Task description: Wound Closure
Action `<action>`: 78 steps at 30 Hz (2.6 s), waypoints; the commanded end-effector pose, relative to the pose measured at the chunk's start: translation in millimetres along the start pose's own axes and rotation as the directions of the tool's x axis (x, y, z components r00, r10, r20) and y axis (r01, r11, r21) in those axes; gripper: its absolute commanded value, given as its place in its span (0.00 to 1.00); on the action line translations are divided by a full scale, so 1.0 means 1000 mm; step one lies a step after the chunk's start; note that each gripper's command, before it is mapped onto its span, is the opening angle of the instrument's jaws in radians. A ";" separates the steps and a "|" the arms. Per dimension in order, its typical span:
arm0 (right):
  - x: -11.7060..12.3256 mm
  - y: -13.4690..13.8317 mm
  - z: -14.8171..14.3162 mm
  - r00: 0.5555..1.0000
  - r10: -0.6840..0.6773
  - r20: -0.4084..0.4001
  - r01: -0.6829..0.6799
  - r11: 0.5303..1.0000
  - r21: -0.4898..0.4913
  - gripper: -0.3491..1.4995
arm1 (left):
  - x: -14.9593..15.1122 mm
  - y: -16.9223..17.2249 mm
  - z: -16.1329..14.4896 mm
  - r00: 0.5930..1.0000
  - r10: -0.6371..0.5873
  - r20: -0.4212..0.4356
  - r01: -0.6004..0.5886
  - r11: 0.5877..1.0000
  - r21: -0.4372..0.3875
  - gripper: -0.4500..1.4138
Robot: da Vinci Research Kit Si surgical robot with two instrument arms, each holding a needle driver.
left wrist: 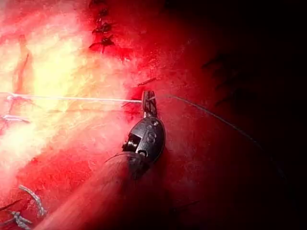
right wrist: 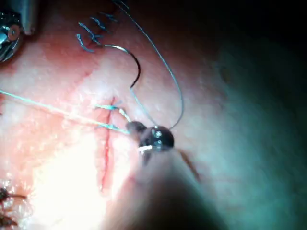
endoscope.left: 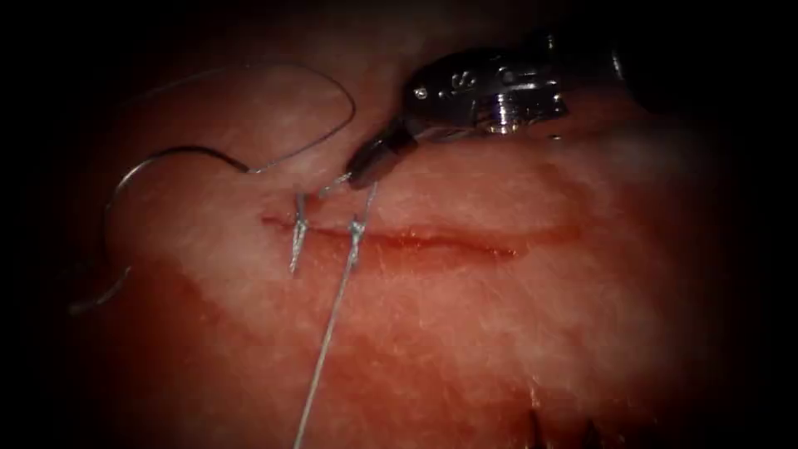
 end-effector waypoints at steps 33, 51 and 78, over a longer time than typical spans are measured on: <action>-0.0034 -0.0004 0.0017 0.986 0.104 -0.131 -0.131 0.969 -0.211 0.56 | 0.0019 0.0041 -0.0014 1.000 -0.027 -0.005 0.027 0.999 -0.027 0.00; -0.0034 -0.0084 -0.0097 0.875 0.193 -0.443 -0.409 0.784 -0.467 0.94 | 0.0158 -0.0082 -0.0071 0.993 0.109 0.047 -0.111 0.993 0.047 0.00; 0.0035 -0.0099 0.0043 0.878 0.036 -0.477 -0.259 0.873 -0.412 0.11 | 0.0127 -0.0234 -0.0043 0.979 0.203 0.017 -0.203 0.979 0.004 0.00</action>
